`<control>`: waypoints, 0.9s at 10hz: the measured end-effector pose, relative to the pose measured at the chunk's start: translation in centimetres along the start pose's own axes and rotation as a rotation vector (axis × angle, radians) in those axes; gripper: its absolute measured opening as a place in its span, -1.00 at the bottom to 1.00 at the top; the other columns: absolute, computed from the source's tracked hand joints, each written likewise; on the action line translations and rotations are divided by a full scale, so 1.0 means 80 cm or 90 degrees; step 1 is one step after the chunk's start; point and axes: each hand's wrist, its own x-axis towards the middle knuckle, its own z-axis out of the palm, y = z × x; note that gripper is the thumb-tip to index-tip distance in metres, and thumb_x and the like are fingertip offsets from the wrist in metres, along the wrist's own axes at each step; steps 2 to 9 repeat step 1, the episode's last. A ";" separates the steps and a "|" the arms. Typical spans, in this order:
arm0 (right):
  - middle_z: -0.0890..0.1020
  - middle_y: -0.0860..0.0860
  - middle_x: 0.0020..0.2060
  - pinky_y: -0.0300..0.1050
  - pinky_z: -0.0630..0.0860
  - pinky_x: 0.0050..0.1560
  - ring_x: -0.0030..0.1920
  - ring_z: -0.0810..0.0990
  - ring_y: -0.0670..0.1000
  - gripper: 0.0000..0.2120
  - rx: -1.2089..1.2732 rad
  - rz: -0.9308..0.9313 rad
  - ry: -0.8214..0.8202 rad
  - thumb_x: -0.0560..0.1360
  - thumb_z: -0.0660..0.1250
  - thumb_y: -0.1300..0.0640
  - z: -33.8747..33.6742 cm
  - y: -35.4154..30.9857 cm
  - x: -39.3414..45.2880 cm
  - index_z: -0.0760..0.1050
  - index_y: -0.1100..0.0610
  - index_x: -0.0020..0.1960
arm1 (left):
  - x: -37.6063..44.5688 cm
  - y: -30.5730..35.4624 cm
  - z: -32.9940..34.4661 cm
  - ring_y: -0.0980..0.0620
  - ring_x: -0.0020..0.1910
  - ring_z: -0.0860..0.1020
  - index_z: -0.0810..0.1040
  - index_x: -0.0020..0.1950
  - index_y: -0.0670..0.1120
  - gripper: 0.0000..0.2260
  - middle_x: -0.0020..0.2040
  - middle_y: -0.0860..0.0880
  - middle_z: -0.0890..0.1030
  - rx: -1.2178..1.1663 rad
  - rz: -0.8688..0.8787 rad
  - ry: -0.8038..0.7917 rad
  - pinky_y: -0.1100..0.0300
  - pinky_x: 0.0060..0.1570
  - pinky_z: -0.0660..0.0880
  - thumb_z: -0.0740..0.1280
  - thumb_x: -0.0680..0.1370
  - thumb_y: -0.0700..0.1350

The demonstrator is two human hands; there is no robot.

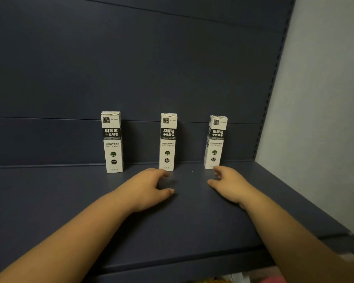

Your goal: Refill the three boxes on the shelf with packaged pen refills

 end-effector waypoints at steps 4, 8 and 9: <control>0.45 0.02 0.49 0.00 0.37 0.46 0.46 0.44 0.05 -0.46 -0.020 -0.044 0.016 0.58 0.36 0.05 0.003 -0.010 -0.021 0.36 0.09 0.52 | 0.000 0.008 -0.004 0.02 0.33 0.49 0.36 0.48 0.10 -0.43 0.41 0.02 0.45 0.052 -0.035 -0.008 0.06 0.34 0.44 0.35 0.53 0.25; 0.45 0.02 0.49 0.00 0.37 0.46 0.46 0.44 0.05 -0.46 -0.020 -0.044 0.016 0.58 0.36 0.05 0.003 -0.010 -0.021 0.36 0.09 0.52 | 0.000 0.008 -0.004 0.02 0.33 0.49 0.36 0.48 0.10 -0.43 0.41 0.02 0.45 0.052 -0.035 -0.008 0.06 0.34 0.44 0.35 0.53 0.25; 0.45 0.02 0.49 0.00 0.37 0.46 0.46 0.44 0.05 -0.46 -0.020 -0.044 0.016 0.58 0.36 0.05 0.003 -0.010 -0.021 0.36 0.09 0.52 | 0.000 0.008 -0.004 0.02 0.33 0.49 0.36 0.48 0.10 -0.43 0.41 0.02 0.45 0.052 -0.035 -0.008 0.06 0.34 0.44 0.35 0.53 0.25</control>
